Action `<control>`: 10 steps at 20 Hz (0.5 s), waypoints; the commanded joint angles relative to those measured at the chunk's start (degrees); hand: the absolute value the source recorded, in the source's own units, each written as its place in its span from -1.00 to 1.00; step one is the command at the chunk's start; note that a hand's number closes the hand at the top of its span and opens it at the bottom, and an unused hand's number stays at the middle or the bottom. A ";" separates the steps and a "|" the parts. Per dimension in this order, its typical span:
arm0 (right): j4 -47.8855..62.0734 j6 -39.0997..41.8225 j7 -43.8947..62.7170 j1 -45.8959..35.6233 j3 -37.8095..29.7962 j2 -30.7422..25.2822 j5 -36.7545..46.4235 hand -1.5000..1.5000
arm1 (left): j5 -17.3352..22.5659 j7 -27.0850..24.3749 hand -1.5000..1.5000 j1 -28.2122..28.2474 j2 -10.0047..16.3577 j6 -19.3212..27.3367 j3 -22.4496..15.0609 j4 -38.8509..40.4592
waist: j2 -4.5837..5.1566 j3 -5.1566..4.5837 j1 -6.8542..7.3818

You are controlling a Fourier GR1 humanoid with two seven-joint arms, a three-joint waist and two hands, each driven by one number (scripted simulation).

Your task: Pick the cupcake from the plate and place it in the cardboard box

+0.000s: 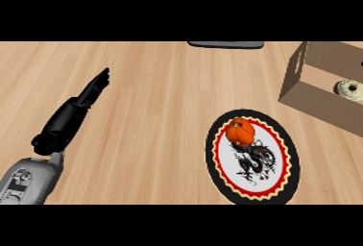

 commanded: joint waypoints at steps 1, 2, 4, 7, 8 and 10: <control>6.40 -0.44 -9.67 -0.94 1.29 1.21 1.53 -1.00 | 1.50 -1.30 0.00 0.53 1.33 -1.98 2.19 0.28 | -0.03 0.03 -0.21; 7.07 3.60 -12.69 -3.82 0.93 -1.19 0.95 -1.00 | 0.79 -1.23 0.00 -1.48 -0.08 -1.19 1.66 2.21 | 0.13 0.02 -0.41; 8.51 1.04 -13.83 -4.96 -2.55 1.70 -2.38 -1.00 | -0.80 0.04 0.00 -1.18 -1.61 0.03 -0.48 0.51 | 0.10 0.09 -0.21; 10.38 4.36 -15.10 -5.73 -11.78 2.56 -12.94 -1.00 | 0.29 0.91 0.00 0.00 0.18 -0.39 1.41 -0.07 | -0.62 0.15 -1.04; 12.79 7.21 -14.15 -6.41 -15.45 3.27 -17.15 -1.00 | -0.35 0.11 0.00 0.62 -0.65 -0.37 0.10 0.34 | -0.48 0.23 -1.20; 16.57 9.74 -10.02 -7.91 -20.93 5.10 -23.15 -1.00 | -0.78 0.04 0.00 0.39 -1.03 0.52 0.35 0.72 | -0.38 0.21 -1.24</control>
